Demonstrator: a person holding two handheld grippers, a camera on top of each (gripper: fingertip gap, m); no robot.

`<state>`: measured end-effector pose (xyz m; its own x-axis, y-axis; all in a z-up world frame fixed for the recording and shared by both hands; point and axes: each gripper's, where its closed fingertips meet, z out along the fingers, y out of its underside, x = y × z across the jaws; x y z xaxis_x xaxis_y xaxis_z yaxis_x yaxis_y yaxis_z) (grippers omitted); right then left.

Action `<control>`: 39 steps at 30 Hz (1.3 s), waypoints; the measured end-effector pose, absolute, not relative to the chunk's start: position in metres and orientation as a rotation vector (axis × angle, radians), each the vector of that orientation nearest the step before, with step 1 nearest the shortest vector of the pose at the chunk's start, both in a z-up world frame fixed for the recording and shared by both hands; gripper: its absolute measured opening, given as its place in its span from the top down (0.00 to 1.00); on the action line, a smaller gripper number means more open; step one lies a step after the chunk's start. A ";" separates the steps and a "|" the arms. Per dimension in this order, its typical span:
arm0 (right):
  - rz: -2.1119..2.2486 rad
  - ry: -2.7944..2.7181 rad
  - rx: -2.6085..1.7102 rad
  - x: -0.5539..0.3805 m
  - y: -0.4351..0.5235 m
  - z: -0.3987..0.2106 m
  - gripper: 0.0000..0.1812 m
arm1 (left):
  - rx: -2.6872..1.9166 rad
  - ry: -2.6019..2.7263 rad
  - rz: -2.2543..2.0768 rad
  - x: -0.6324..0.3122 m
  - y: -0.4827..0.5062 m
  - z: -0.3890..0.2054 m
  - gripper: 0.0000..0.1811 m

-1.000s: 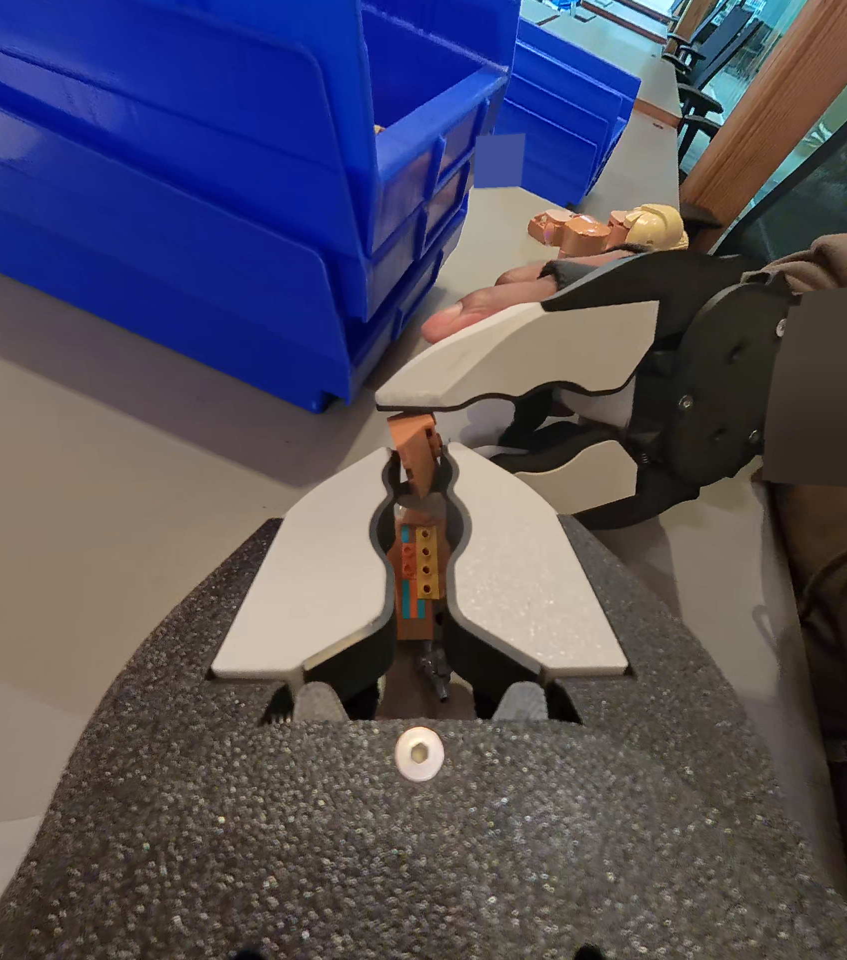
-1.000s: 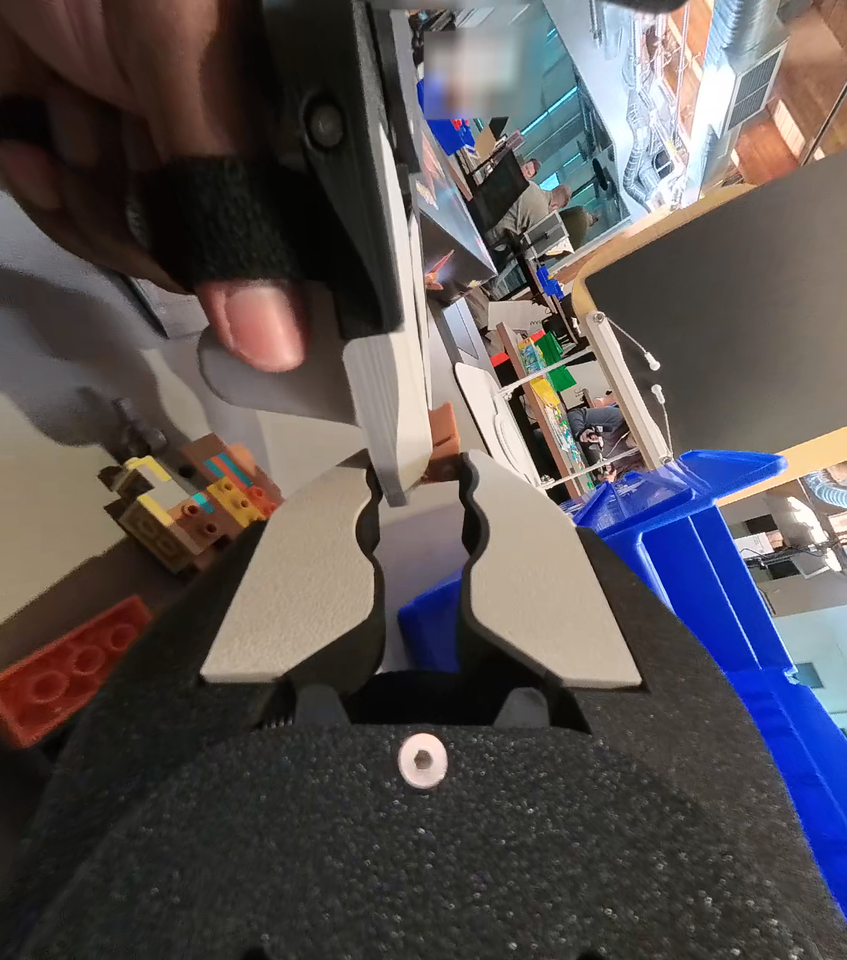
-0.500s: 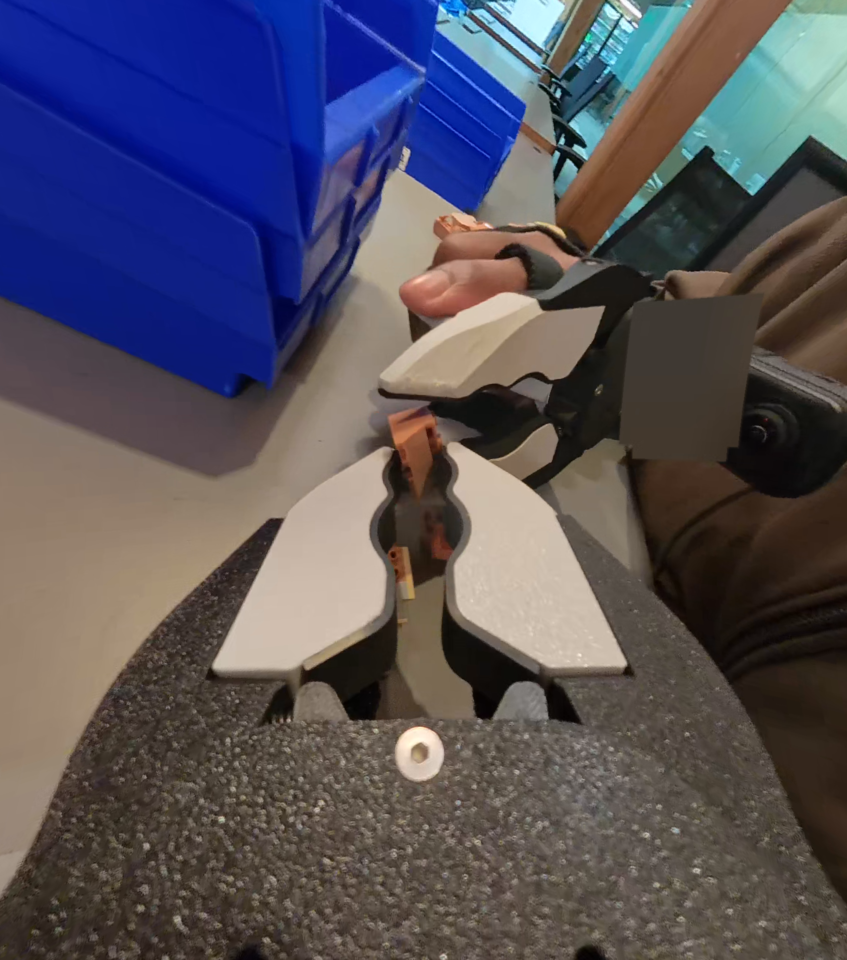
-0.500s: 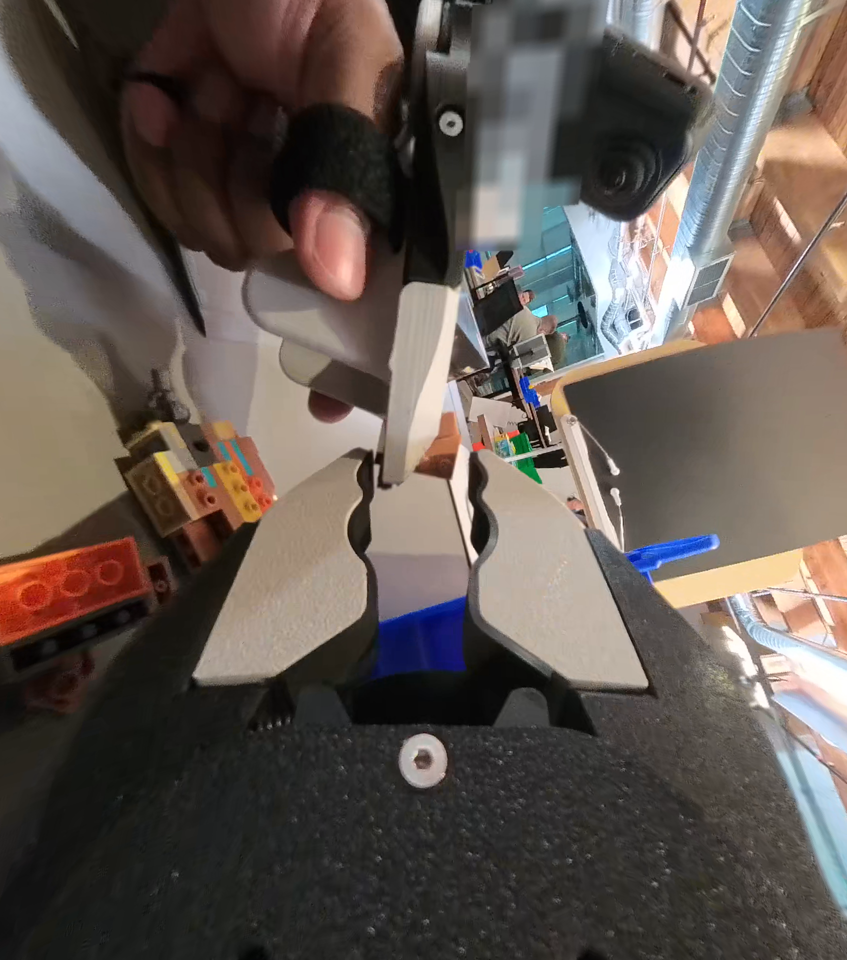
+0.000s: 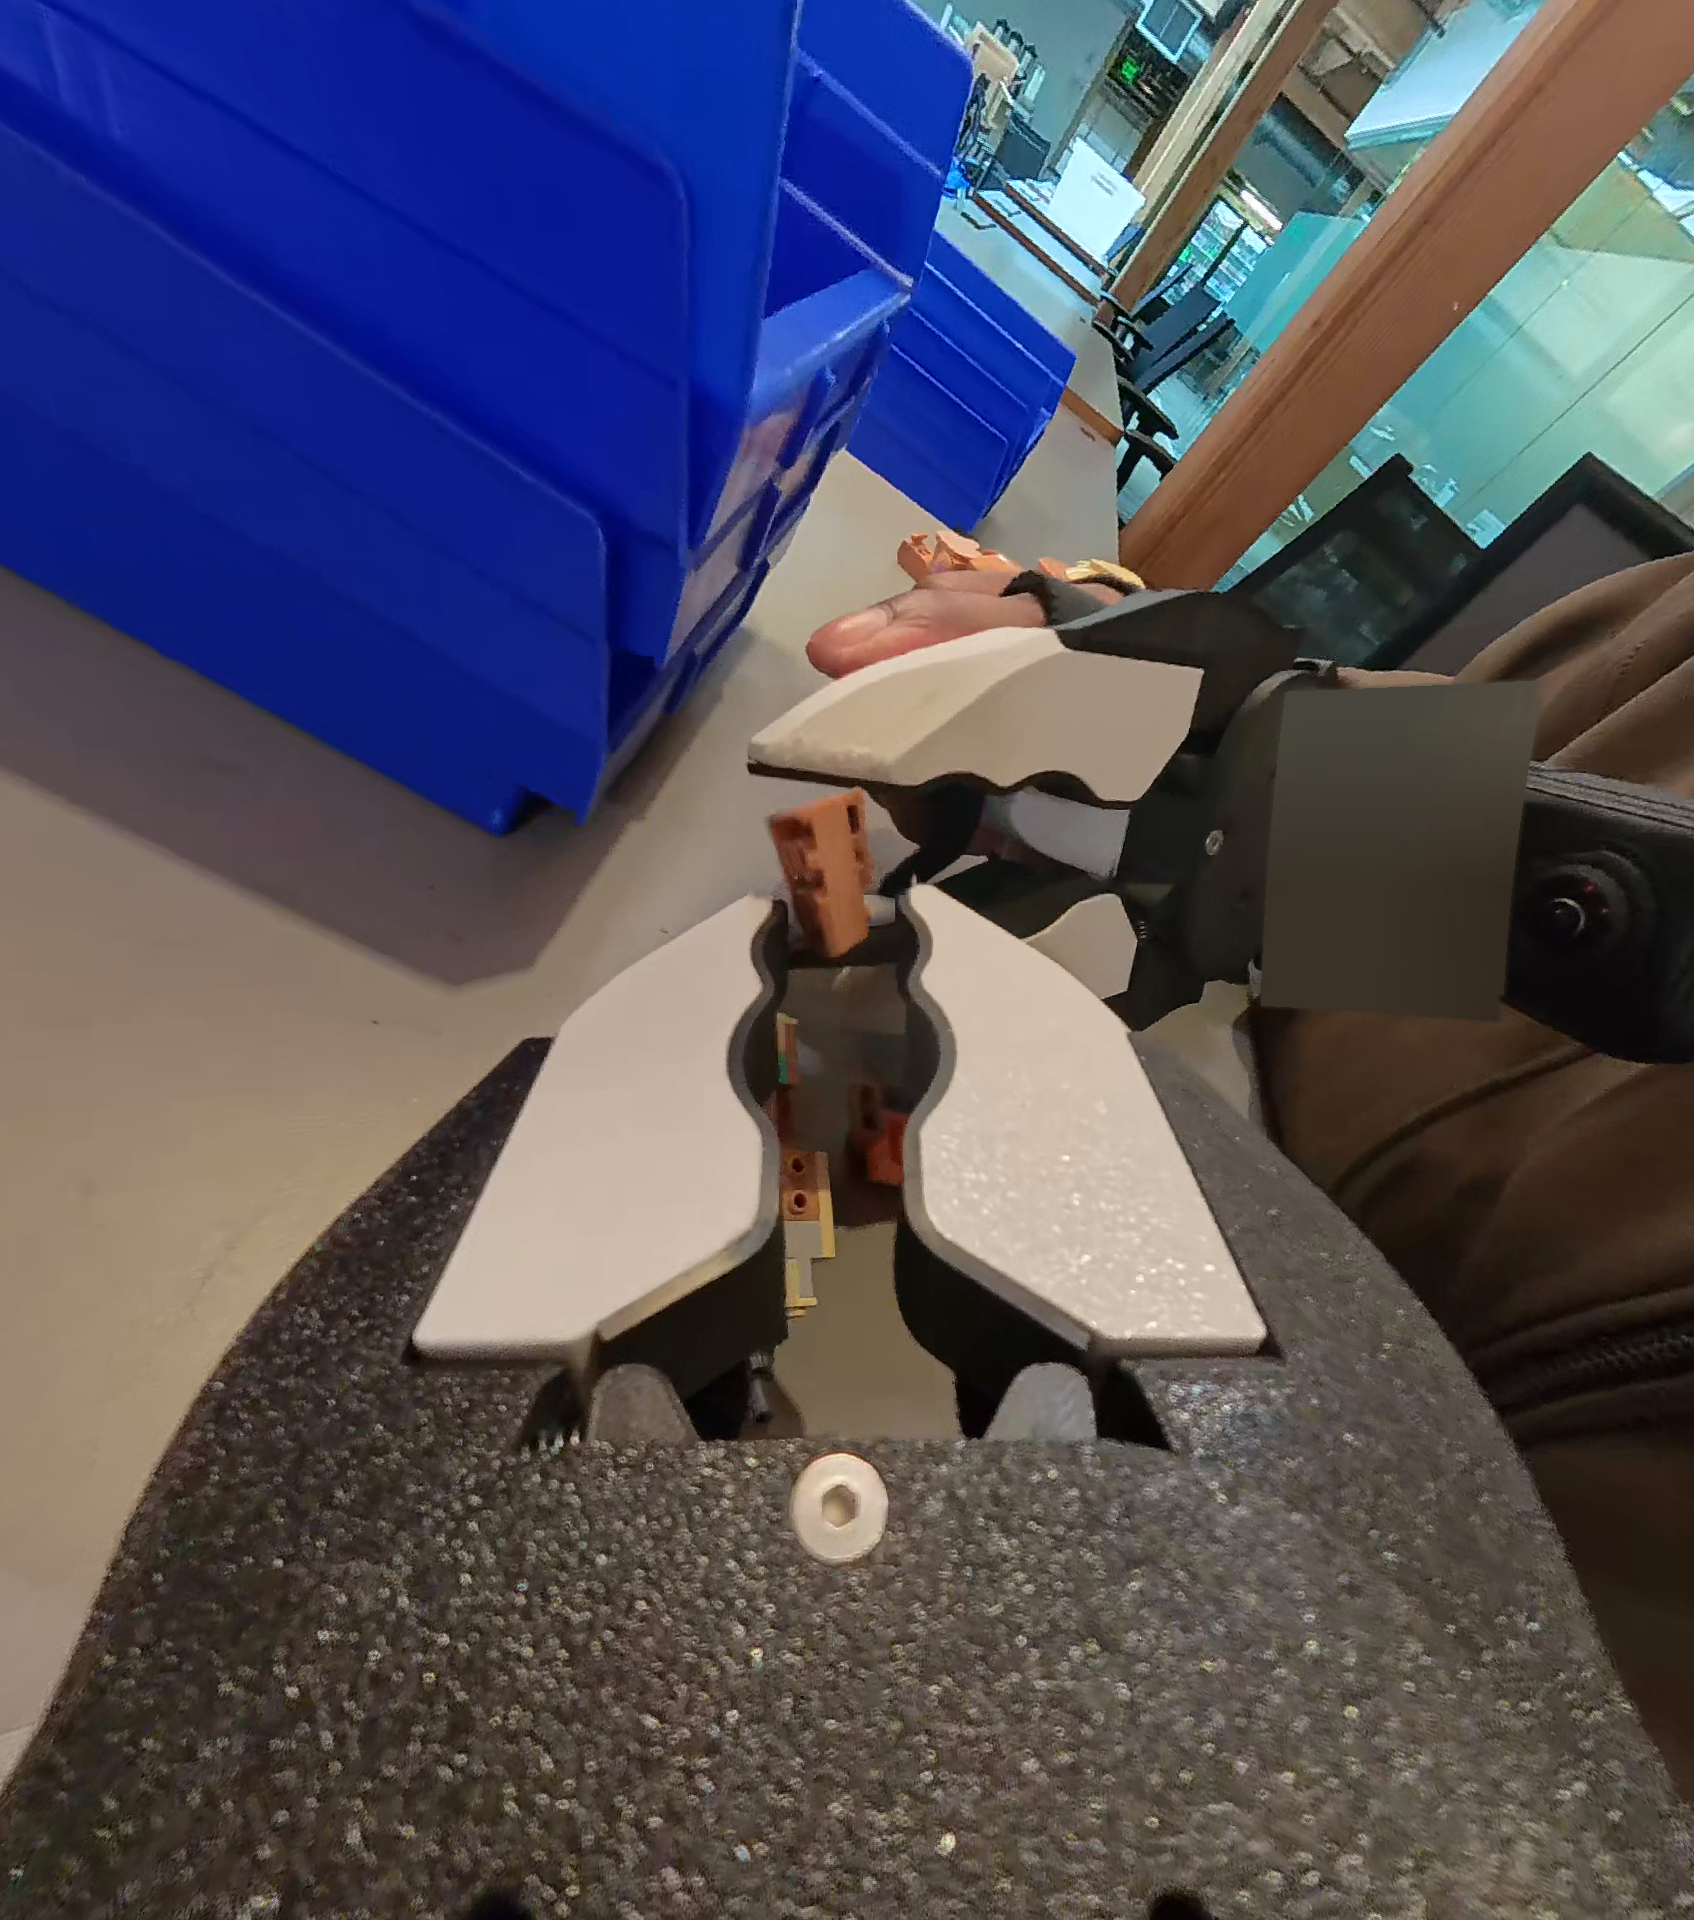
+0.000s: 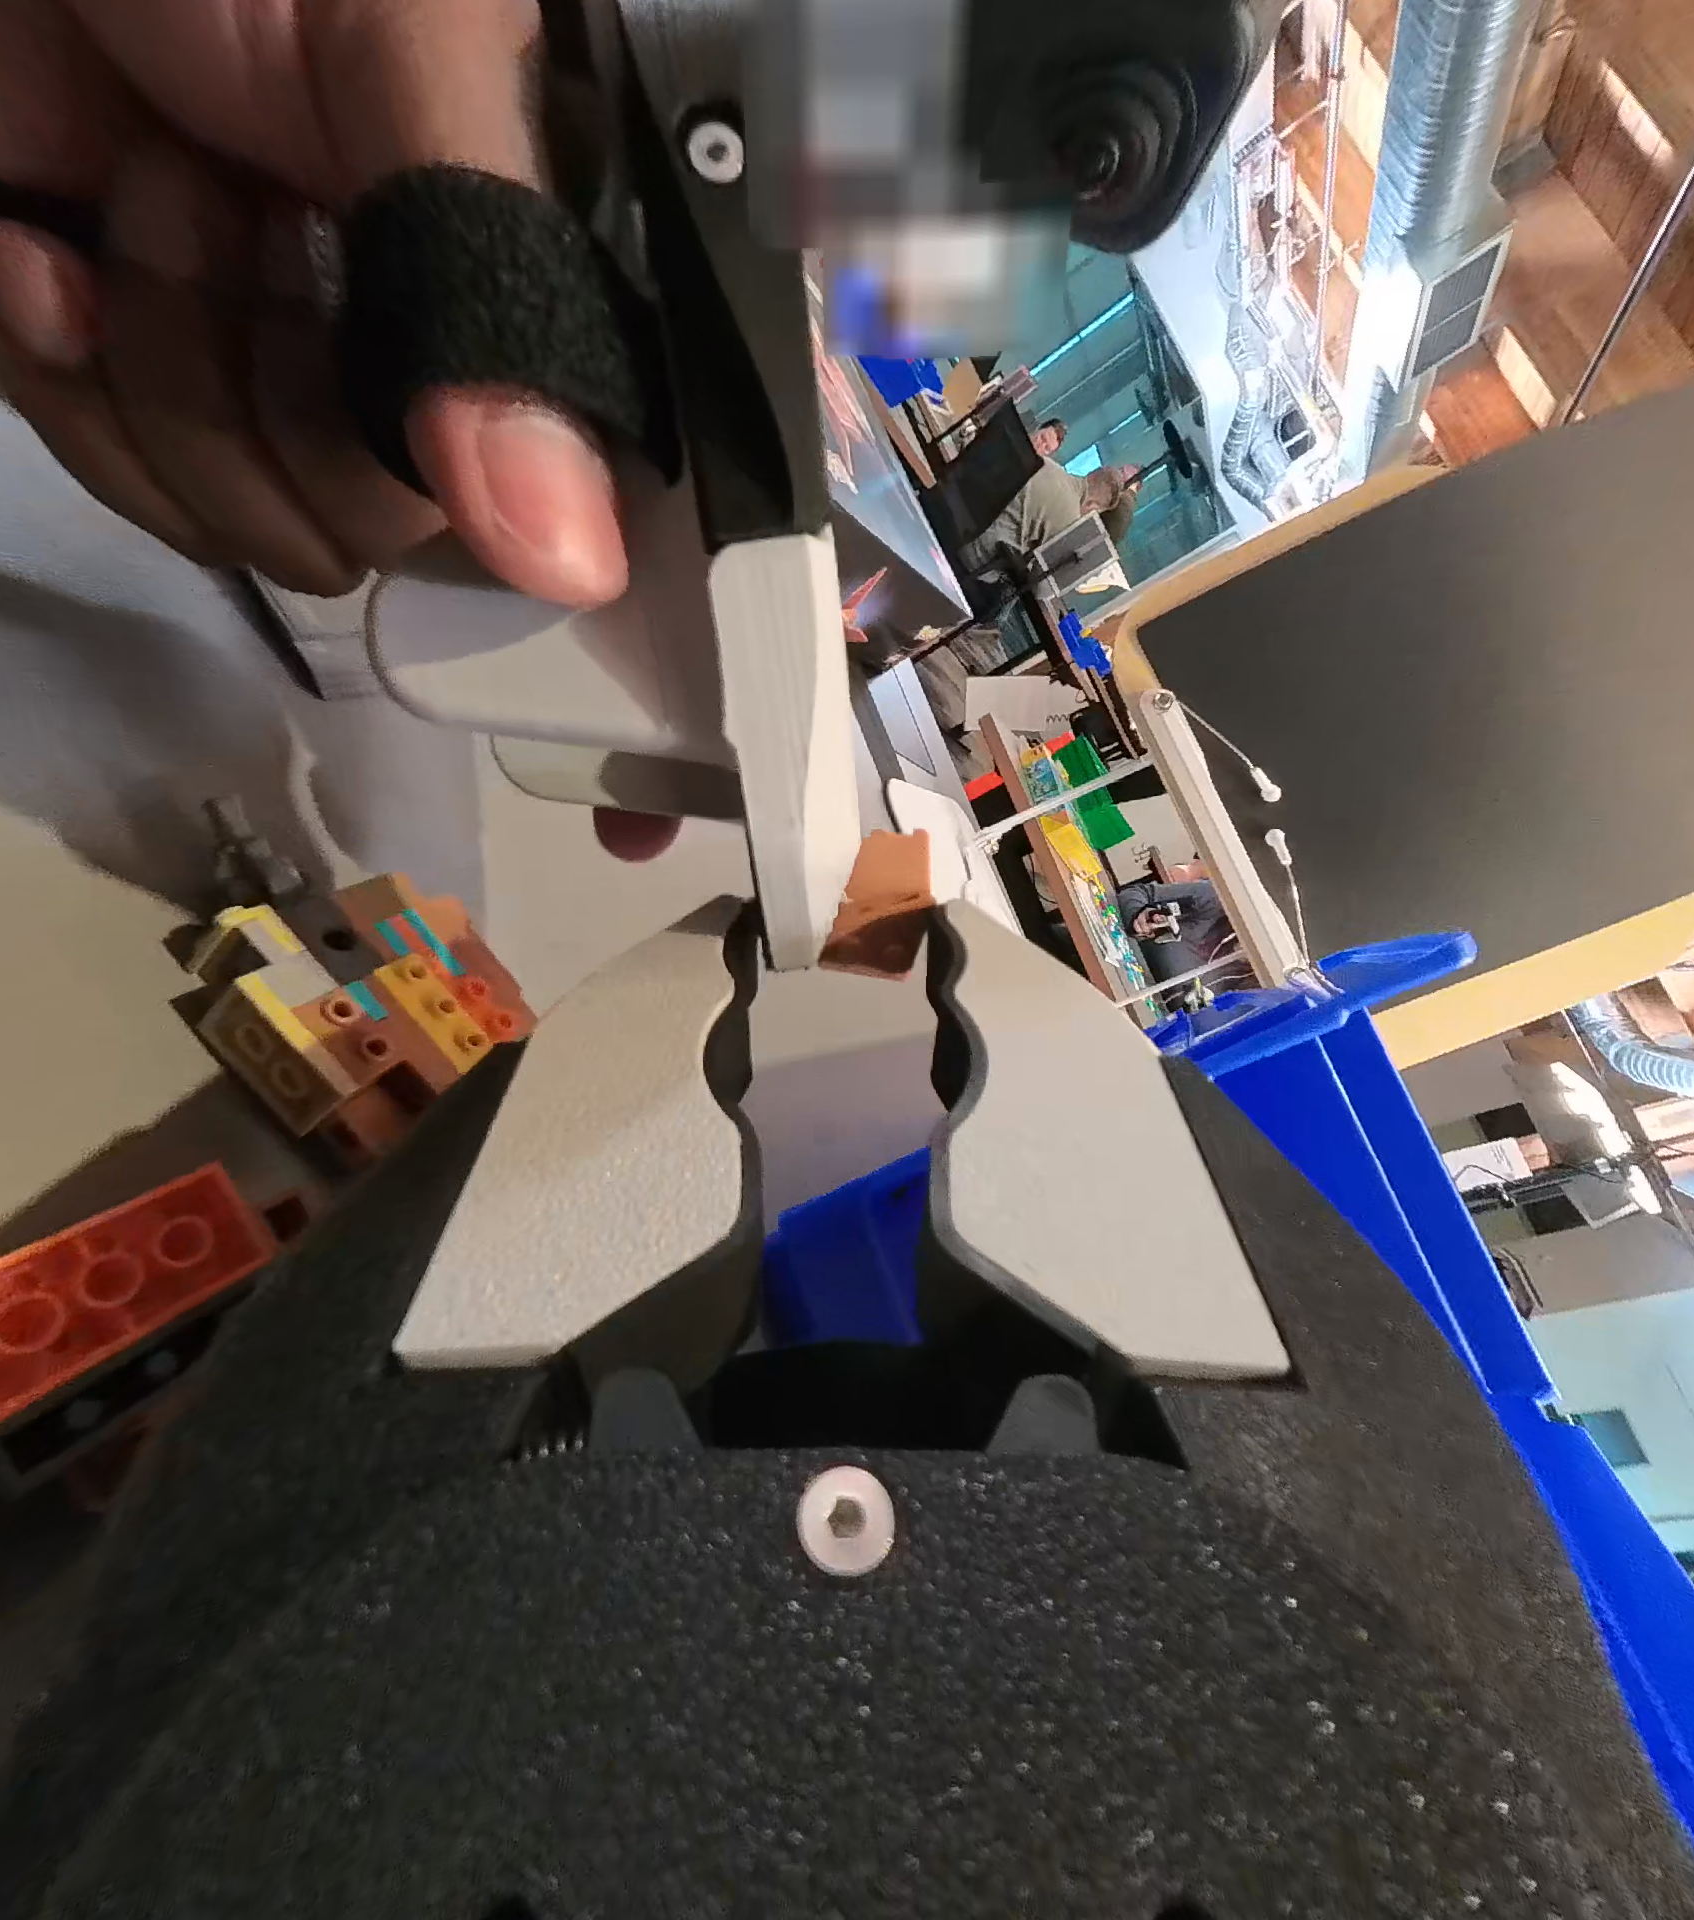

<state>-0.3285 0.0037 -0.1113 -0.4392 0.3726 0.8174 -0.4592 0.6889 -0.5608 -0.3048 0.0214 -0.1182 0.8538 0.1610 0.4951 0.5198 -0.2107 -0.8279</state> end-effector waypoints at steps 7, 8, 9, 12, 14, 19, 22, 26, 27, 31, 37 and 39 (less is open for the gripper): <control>0.916 -1.786 0.057 -0.331 0.006 -0.111 0.83 | -1.806 -0.517 -0.273 -0.310 0.018 -0.120 0.90; 0.914 -1.786 0.057 -0.331 0.006 -0.111 0.83 | -1.808 -0.513 -0.264 -0.311 0.019 -0.120 0.90; 0.913 -1.785 0.057 -0.331 0.006 -0.111 0.83 | -1.809 -0.509 -0.257 -0.310 0.019 -0.120 0.90; 0.919 -1.781 0.059 -0.330 0.005 -0.110 0.83 | -1.803 -0.492 -0.252 -0.309 0.021 -0.120 0.91; 0.923 -1.774 0.057 -0.329 0.005 -0.109 0.83 | -1.788 -0.486 -0.231 -0.310 0.023 -0.120 0.92; 0.920 -1.762 0.055 -0.329 0.006 -0.107 0.84 | -1.747 -0.486 -0.199 -0.313 0.024 -0.118 0.93; 0.917 -1.756 0.060 -0.329 0.006 -0.106 0.84 | -1.753 -0.473 -0.167 -0.314 0.023 -0.117 0.93; 0.909 -1.754 0.065 -0.331 0.008 -0.105 0.84 | -1.767 -0.469 -0.087 -0.318 0.020 -0.115 0.93; 0.915 -1.763 0.059 -0.332 0.009 -0.106 0.85 | -1.766 -0.475 -0.058 -0.321 0.018 -0.114 0.93; 1.141 -1.939 -0.045 -0.329 0.009 -0.113 0.84 | -1.771 -0.465 0.088 -0.333 0.007 -0.107 0.93; 1.571 -2.101 -0.326 -0.324 0.011 -0.099 0.85 | -1.852 -0.317 0.337 -0.337 0.005 -0.107 0.93; 1.579 -2.132 -0.330 -0.323 0.011 -0.101 0.85 | -1.885 -0.234 0.437 -0.335 0.006 -0.109 0.93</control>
